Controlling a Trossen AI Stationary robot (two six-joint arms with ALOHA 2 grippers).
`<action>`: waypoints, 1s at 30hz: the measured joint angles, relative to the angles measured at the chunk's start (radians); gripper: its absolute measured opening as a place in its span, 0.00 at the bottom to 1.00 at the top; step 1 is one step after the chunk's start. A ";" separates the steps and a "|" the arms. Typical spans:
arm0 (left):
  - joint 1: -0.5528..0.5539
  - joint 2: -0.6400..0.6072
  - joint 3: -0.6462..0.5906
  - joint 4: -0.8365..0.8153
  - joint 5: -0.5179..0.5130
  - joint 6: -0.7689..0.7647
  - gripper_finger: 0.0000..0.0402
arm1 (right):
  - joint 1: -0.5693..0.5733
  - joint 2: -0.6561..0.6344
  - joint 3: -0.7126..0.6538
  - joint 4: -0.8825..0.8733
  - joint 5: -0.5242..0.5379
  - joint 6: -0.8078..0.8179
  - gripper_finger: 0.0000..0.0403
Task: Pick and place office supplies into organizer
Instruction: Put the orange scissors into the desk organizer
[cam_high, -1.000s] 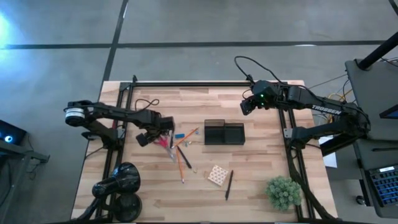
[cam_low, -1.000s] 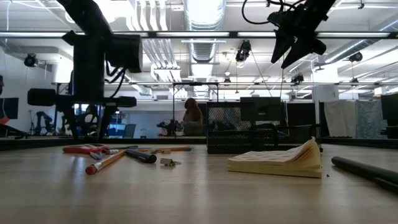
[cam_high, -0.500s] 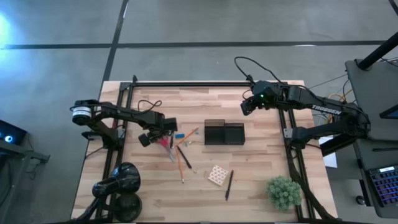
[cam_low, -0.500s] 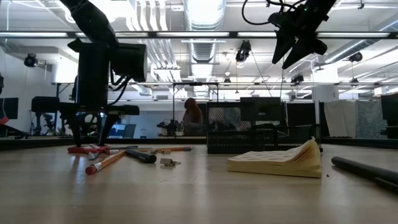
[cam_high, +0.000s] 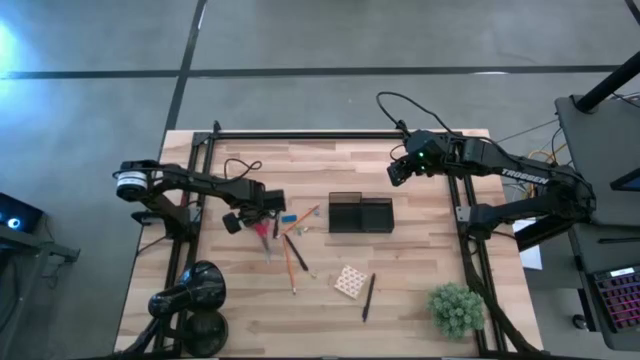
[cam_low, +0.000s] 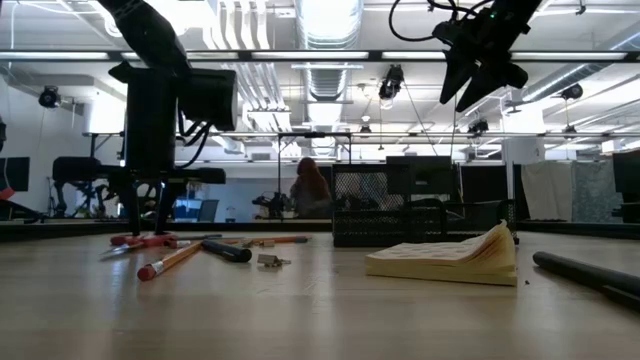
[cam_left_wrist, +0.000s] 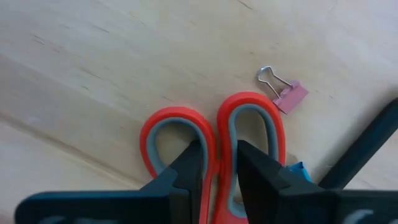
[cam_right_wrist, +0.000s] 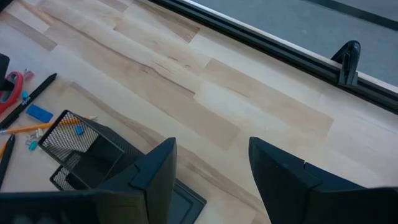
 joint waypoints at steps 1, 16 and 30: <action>0.000 -0.004 0.000 0.000 -0.001 0.006 0.15 | 0.000 0.000 0.000 0.000 0.000 0.000 0.48; -0.045 -0.067 0.131 -0.199 -0.215 0.149 0.15 | 0.001 -0.065 0.011 0.016 0.109 0.003 0.48; -0.161 -0.314 0.337 0.552 -0.513 1.340 0.15 | 0.009 -0.239 0.108 0.049 0.228 -0.059 0.48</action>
